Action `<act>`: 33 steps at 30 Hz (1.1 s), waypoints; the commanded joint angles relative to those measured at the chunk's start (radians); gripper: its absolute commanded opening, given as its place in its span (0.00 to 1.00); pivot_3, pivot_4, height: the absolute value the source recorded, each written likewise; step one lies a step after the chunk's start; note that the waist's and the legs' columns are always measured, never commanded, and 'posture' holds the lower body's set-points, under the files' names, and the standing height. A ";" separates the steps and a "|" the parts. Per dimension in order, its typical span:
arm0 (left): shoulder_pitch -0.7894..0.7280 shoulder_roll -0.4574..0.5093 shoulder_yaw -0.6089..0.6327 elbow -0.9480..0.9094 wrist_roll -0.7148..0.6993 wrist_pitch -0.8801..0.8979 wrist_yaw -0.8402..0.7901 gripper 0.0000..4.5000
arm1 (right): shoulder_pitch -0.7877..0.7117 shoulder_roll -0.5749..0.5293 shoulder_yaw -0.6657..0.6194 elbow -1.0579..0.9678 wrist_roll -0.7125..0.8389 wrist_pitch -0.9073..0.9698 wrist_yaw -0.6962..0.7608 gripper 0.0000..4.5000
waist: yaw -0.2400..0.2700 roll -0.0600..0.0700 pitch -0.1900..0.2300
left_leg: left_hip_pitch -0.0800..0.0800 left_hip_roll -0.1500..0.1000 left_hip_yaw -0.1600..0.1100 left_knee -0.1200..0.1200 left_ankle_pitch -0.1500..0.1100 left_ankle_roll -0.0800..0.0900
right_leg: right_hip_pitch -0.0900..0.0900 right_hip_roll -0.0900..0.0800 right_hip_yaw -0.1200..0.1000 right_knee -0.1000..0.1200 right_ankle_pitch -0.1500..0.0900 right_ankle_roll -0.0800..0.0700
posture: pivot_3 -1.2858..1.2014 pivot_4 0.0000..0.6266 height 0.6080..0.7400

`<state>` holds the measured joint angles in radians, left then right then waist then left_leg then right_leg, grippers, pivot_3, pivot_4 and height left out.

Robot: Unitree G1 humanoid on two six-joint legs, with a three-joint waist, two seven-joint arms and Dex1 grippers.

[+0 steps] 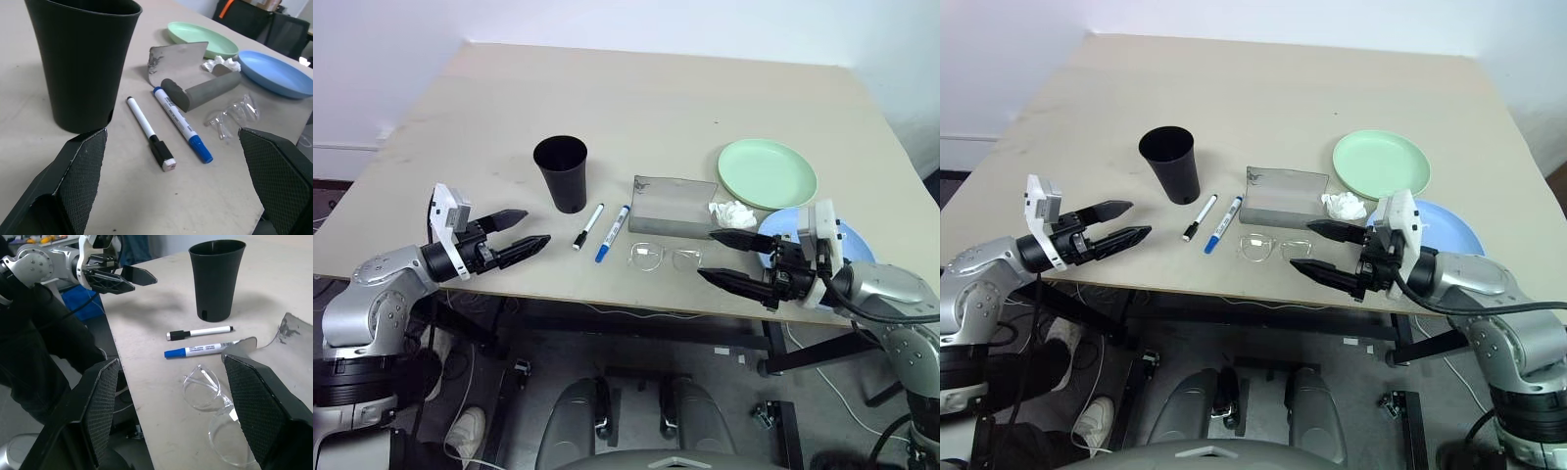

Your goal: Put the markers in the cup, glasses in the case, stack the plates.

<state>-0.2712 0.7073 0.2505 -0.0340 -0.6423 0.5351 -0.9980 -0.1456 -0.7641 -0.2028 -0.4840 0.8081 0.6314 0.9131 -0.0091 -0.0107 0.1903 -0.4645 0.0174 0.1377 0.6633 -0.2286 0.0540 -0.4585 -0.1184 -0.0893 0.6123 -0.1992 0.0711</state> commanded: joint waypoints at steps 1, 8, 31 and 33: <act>0.005 -0.004 0.028 -0.037 -0.017 -0.010 0.011 1.00 | -0.018 -0.004 -0.021 -0.001 0.002 -0.021 0.007 0.80 | 0.000 0.000 0.000 | 0.000 0.000 0.000 0.000 0.000 0.000 | 0.000 0.000 0.000 0.000 0.000 0.000 | 0.52 0.24 0.77; -0.023 -0.012 0.013 -0.003 -0.015 -0.018 -0.009 1.00 | -0.030 -0.007 -0.041 0.021 -0.005 -0.021 -0.017 0.80 | 0.000 0.000 0.000 | 0.000 0.000 0.000 -0.001 0.000 0.000 | 0.000 0.000 0.000 -0.001 0.000 0.000 | 0.52 0.24 0.77; 0.026 0.037 -0.079 -0.087 -0.009 0.009 -0.174 1.00 | -0.145 -0.153 -0.218 0.430 -0.140 0.142 -0.293 0.80 | -0.004 0.001 0.000 | -0.002 0.000 0.001 0.000 0.000 0.000 | -0.001 0.000 0.000 0.000 0.000 0.000 | 0.52 0.24 0.77; 0.038 0.032 -0.086 -0.103 -0.006 0.002 -0.171 1.00 | -0.168 -0.177 -0.188 0.479 -0.183 0.154 -0.301 0.80 | -0.005 0.001 0.000 | 0.000 0.000 0.001 0.000 0.000 0.000 | -0.001 0.000 0.000 -0.001 0.000 0.000 | 0.52 0.24 0.77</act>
<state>-0.2360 0.7355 0.1673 -0.0972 -0.6449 0.5577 -1.1606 -0.2888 -0.9149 -0.3922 -0.0216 0.6595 0.7808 0.6230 -0.0139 -0.0093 0.1902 -0.4649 0.0173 0.1392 0.6630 -0.2285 0.0540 -0.4593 -0.1194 -0.0893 0.6118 -0.1992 0.0709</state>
